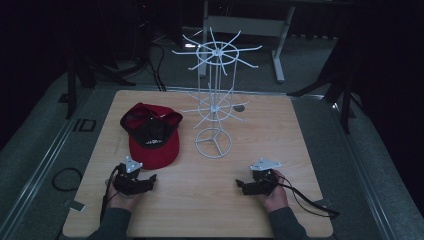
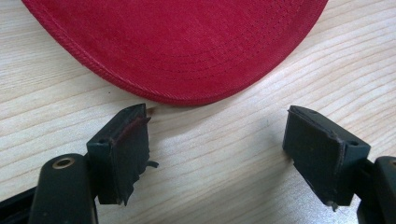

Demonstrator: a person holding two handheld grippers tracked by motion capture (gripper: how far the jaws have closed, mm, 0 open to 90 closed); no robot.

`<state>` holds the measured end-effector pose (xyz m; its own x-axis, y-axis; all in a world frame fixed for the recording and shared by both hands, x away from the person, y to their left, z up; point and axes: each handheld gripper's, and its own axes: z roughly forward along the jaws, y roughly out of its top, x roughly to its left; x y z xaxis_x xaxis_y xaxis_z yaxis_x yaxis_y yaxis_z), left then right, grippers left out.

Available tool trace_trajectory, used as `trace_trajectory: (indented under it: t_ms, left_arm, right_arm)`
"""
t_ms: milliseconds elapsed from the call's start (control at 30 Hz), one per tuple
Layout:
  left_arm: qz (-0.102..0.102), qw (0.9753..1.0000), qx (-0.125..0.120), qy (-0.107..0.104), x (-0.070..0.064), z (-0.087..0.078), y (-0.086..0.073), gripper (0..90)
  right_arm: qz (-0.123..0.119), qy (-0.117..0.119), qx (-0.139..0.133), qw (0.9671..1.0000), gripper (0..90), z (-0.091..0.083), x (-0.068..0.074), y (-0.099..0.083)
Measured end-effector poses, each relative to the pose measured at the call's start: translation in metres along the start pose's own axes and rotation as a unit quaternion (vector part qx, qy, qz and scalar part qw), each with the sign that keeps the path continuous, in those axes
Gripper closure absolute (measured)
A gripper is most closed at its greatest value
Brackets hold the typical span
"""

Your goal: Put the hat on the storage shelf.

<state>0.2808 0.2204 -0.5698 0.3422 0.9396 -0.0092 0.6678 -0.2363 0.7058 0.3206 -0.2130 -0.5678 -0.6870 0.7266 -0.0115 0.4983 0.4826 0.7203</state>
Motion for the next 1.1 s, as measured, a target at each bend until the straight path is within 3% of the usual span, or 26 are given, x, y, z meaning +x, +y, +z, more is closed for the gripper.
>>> trace_trajectory:
  t_ms: [333,400,500,600,667,800,867,967,1100]
  left_arm:
    - [0.007,0.9999,0.006,-0.007,-0.001,0.0,0.001,18.5]
    - [0.005,0.9999,0.011,-0.006,0.0,-0.003,0.002,25.4]
    - [0.001,0.9999,0.013,-0.004,0.002,-0.006,0.002,43.8]
    - [-0.006,0.9999,0.012,-0.006,0.005,-0.008,0.001,51.2]
    - [-0.023,0.9994,0.008,-0.023,0.009,-0.008,0.001,51.3]
    - [-0.025,0.9994,0.014,-0.019,0.014,-0.01,0.001,51.0]
    - [-0.038,0.999,0.002,-0.024,0.02,-0.014,0.002,48.8]
    - [-0.051,0.9985,-0.014,-0.015,0.03,-0.018,0.003,44.4]
    - [-0.067,0.9971,-0.028,-0.023,0.043,-0.023,0.009,45.9]
  right_arm:
    - [0.0,0.0,0.0,1.0,14.2,0.0,0.0,0.0]
    - [0.0,0.0,0.0,1.0,14.2,0.0,0.0,0.0]
    - [0.0,0.0,0.0,1.0,14.2,0.0,0.0,0.0]
    - [0.0,0.0,0.0,1.0,14.2,0.0,0.0,0.0]
    - [0.0,0.0,0.0,1.0,14.2,0.0,0.0,0.0]
    - [0.0,0.0,0.0,1.0,14.2,0.0,0.0,0.0]
    - [0.0,0.0,0.0,1.0,14.1,0.0,0.0,0.0]
    - [-0.001,0.0,0.0,1.0,14.1,0.0,0.0,0.0]
    - [0.0,0.001,-0.001,1.0,14.1,0.0,0.0,0.0]
